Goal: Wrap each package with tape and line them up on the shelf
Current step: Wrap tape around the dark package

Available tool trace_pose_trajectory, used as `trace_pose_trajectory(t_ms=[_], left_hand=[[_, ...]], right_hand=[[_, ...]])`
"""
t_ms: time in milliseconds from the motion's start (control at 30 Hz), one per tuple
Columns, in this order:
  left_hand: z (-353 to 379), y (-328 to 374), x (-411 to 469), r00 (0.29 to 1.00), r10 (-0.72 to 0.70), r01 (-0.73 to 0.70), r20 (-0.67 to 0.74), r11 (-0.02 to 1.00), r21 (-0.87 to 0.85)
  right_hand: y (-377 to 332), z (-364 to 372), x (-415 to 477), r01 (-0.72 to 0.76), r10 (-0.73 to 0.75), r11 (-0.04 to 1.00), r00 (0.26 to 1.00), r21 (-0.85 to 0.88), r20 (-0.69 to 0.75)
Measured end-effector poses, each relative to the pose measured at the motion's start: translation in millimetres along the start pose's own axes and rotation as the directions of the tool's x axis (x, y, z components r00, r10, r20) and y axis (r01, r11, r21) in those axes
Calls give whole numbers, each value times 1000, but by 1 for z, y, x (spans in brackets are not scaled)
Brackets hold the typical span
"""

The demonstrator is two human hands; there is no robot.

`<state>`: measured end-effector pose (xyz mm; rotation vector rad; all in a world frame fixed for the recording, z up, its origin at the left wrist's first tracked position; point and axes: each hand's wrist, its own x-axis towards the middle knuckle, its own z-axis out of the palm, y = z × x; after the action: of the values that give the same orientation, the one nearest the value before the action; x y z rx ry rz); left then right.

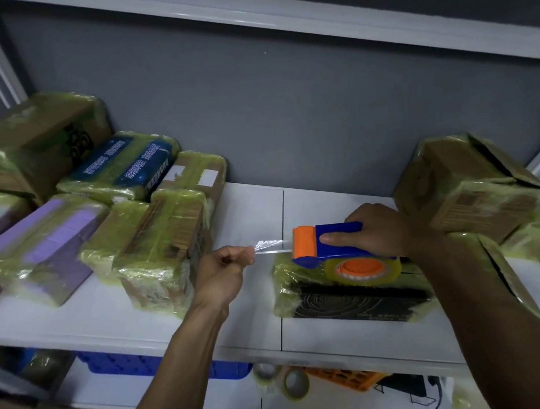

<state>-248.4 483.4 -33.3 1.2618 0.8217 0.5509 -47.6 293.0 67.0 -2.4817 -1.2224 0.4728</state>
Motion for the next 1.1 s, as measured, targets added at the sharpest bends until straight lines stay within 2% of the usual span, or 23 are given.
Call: trace_pose_trajectory(t_ms=[233, 433, 600, 733, 933, 1033, 1100], left_hand=[[-9, -35, 9, 994, -104, 102, -45, 994, -38], [-13, -53, 6, 967, -245, 243, -68, 969, -33], [-2, -70, -3, 970, -240, 241, -48, 970, 24], [7, -71, 0, 967, -253, 254, -19, 962, 104], [16, -68, 7, 959, -277, 244, 65, 918, 311], [15, -65, 9, 978, -201, 162, 56, 901, 403], [16, -63, 6, 997, -76, 56, 23, 880, 471]], right_hand=[[-2, -8, 5, -86, 84, 981, 996, -172, -23], [-2, 8, 12, -115, 114, 959, 993, -260, -18], [-2, 10, 11, -89, 79, 949, 996, -301, -43], [0, 14, 3, -37, -16, 961, 982, -274, -189], [-8, 25, -4, -28, -9, 995, 933, -97, -360], [-13, 31, -6, 54, -66, 998, 913, -41, -402], [-15, 32, -5, 87, -83, 996, 908, -8, -410]])
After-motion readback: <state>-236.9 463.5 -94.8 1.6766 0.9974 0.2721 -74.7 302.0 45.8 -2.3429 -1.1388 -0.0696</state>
